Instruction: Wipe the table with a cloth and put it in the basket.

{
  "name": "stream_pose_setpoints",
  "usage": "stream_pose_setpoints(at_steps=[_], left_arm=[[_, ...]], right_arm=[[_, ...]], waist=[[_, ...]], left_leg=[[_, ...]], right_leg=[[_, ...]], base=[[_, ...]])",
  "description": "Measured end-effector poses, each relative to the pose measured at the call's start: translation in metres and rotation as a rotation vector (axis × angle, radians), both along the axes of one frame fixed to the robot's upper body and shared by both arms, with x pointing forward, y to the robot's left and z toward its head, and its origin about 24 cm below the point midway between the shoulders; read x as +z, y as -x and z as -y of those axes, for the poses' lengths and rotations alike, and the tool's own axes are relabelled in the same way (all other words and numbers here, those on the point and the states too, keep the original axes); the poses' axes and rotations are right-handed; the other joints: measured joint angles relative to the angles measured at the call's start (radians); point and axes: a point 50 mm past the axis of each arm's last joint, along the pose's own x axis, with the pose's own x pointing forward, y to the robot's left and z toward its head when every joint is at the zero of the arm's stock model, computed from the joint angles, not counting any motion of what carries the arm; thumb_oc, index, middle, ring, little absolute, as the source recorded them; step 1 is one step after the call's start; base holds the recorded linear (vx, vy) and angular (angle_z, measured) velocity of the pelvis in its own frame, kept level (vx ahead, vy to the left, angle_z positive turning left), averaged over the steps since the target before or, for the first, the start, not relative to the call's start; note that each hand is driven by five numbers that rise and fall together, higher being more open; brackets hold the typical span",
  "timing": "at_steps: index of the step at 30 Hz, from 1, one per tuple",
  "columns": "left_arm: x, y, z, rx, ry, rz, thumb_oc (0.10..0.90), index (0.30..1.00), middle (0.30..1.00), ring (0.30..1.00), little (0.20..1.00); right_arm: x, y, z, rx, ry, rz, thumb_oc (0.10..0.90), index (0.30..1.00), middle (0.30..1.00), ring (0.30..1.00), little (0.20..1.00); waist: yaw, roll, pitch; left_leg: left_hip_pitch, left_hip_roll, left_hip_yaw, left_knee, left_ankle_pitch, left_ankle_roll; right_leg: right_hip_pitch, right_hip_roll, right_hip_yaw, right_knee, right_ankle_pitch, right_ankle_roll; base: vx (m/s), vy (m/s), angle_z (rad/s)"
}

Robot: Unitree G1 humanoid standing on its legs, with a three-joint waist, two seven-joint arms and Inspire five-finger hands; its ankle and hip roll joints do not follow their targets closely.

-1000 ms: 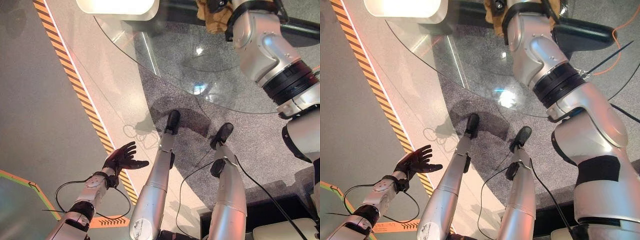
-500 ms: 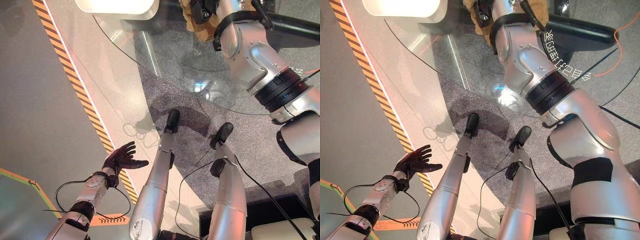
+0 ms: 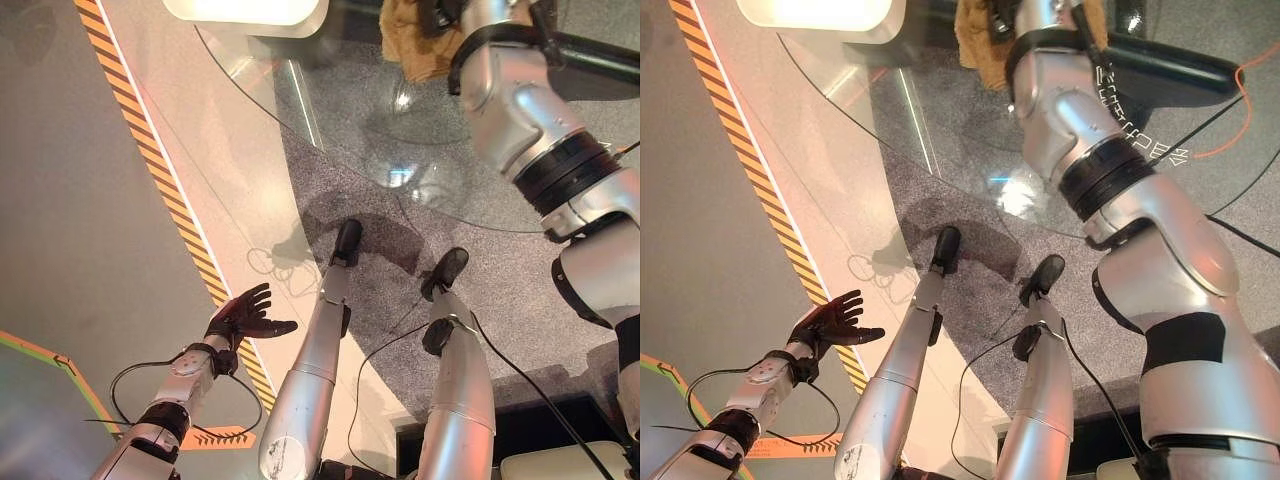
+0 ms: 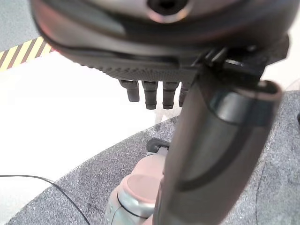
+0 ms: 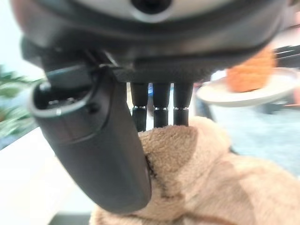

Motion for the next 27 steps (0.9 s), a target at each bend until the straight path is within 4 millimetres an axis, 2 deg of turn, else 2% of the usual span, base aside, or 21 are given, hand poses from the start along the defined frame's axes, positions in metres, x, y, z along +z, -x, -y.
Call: stream_pose_setpoints(at_steps=[6,11,17,27], left_arm=[[0.003,-0.001,0.000,0.001,0.005,0.015,0.800,0.900,0.900,0.900,0.900],[0.006,-0.003,-0.002,0.012,0.024,0.031,0.800,0.900,0.900,0.900,0.900],[0.010,-0.003,-0.012,0.023,-0.001,0.035,0.800,0.900,0.900,0.900,0.900],[0.012,-0.003,-0.016,0.063,0.047,0.047,0.800,0.900,0.900,0.900,0.900]], right_arm=[[0.021,0.009,0.036,-0.076,-0.119,0.086,0.100,0.300,0.300,0.300,0.200],[0.029,0.015,0.062,-0.142,-0.192,0.123,0.100,0.300,0.300,0.300,0.200],[0.030,0.018,0.076,-0.175,-0.244,0.144,0.100,0.300,0.300,0.300,0.200],[0.033,0.026,0.100,-0.222,-0.315,0.169,0.100,0.300,0.300,0.300,0.200]], waist=[[-0.004,0.000,0.000],[-0.012,0.000,0.000],[-0.032,0.000,0.000],[-0.057,0.000,0.000]], left_leg=[[-0.018,-0.007,0.000,0.000,0.000,0.001],[-0.019,-0.010,0.002,0.000,0.001,0.001],[-0.015,-0.008,0.008,0.001,0.001,0.002],[-0.003,-0.007,0.024,0.001,0.001,0.005]], right_leg=[[-0.016,-0.009,0.000,0.000,0.000,0.003],[-0.017,-0.010,0.001,-0.002,0.000,0.004],[-0.017,-0.010,0.007,-0.003,0.002,0.005],[-0.015,-0.007,0.026,-0.003,0.009,0.006]], base=[[0.00,0.000,0.00],[0.00,0.000,0.00],[0.00,0.000,-0.02],[0.00,-0.003,-0.03]])
